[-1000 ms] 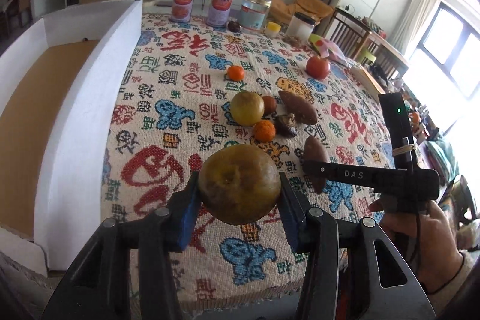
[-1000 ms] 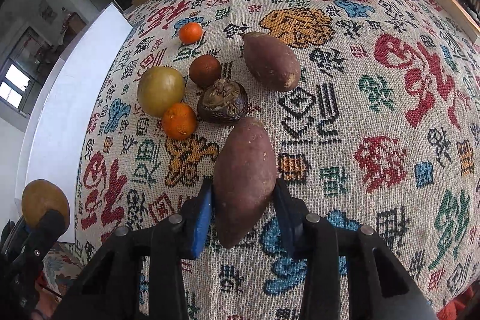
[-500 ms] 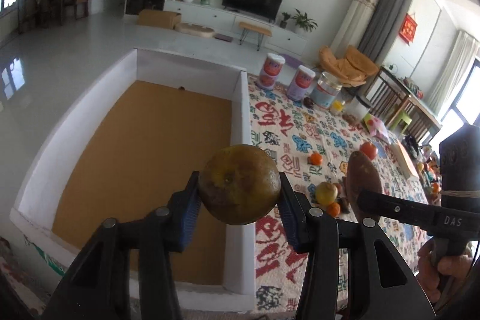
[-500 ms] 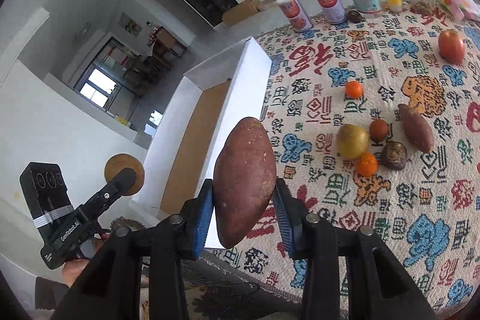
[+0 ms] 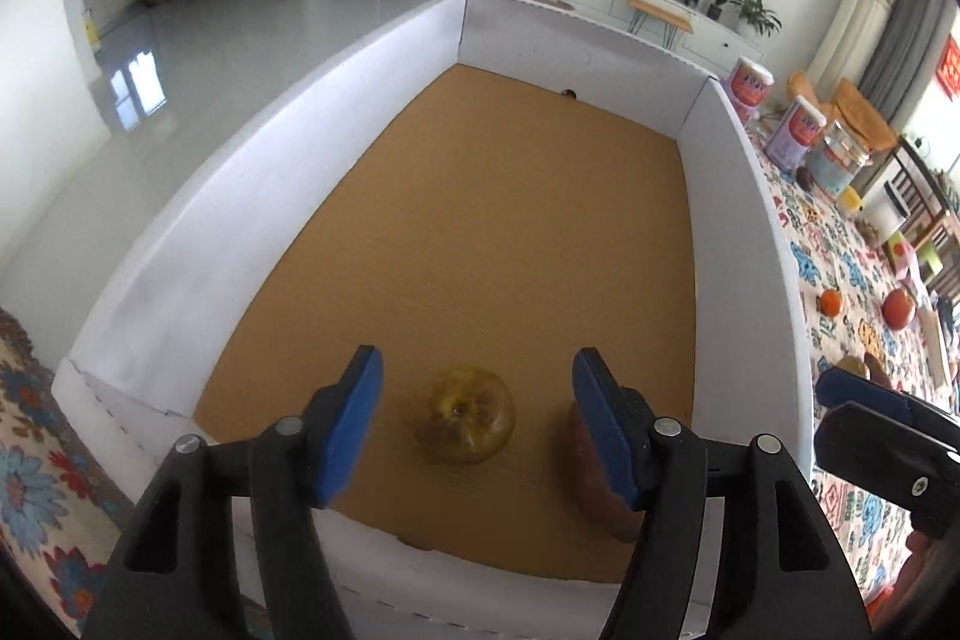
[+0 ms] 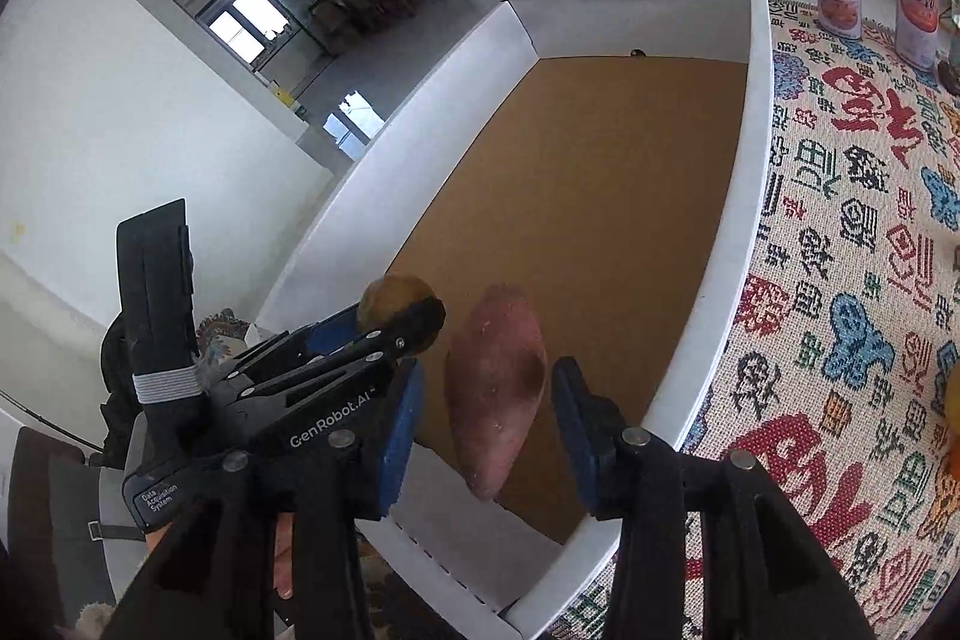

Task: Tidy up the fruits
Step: 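Carry citrus and sweet potato into the white box while opening both tools, then move both open tools back over the fruit on the table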

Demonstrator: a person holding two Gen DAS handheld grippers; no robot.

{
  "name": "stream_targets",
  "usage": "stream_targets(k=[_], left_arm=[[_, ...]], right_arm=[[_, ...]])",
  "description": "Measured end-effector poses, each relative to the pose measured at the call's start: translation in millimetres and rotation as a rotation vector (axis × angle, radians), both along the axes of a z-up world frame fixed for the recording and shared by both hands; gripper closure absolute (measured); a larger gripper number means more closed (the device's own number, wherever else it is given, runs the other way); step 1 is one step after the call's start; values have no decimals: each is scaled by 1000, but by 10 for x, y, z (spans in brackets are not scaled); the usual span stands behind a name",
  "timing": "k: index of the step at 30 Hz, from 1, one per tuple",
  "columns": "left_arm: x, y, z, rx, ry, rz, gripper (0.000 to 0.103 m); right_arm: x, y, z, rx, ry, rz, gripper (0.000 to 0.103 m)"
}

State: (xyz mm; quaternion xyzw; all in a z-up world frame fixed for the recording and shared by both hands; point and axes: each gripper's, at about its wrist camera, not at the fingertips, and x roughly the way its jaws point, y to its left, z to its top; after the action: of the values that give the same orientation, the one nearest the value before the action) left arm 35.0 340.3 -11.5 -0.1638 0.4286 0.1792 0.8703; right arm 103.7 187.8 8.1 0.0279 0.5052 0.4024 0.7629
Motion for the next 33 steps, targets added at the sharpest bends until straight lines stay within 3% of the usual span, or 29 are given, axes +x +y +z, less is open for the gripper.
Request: stream_targets(k=[1, 7, 9, 13, 18, 20, 23, 33], left_arm=[[-22, -30, 33, 8, -15, 3, 29], [27, -507, 383, 81, -112, -71, 22], [69, -737, 507, 136, -166, -128, 14], [220, -1173, 511, 260, -192, -262, 14], [399, -1329, 226, 238, -109, -283, 14], [413, -1352, 143, 226, -68, -279, 14], [380, -1419, 119, 271, -36, -290, 14], [258, -1409, 73, 328, -23, -219, 14]], right_arm=[[-19, -114, 56, 5, -28, -24, 23], [-83, -986, 223, -41, -209, -177, 14], [-162, -1403, 205, -91, -276, -249, 11], [-259, -2311, -41, -256, -365, -421, 6], [-257, -3419, -434, -396, -313, -682, 6], [-278, -3710, -498, -417, -303, -778, 6], [-257, -4011, -589, -433, -276, -889, 6], [-243, -4132, -800, -471, -200, -943, 6]])
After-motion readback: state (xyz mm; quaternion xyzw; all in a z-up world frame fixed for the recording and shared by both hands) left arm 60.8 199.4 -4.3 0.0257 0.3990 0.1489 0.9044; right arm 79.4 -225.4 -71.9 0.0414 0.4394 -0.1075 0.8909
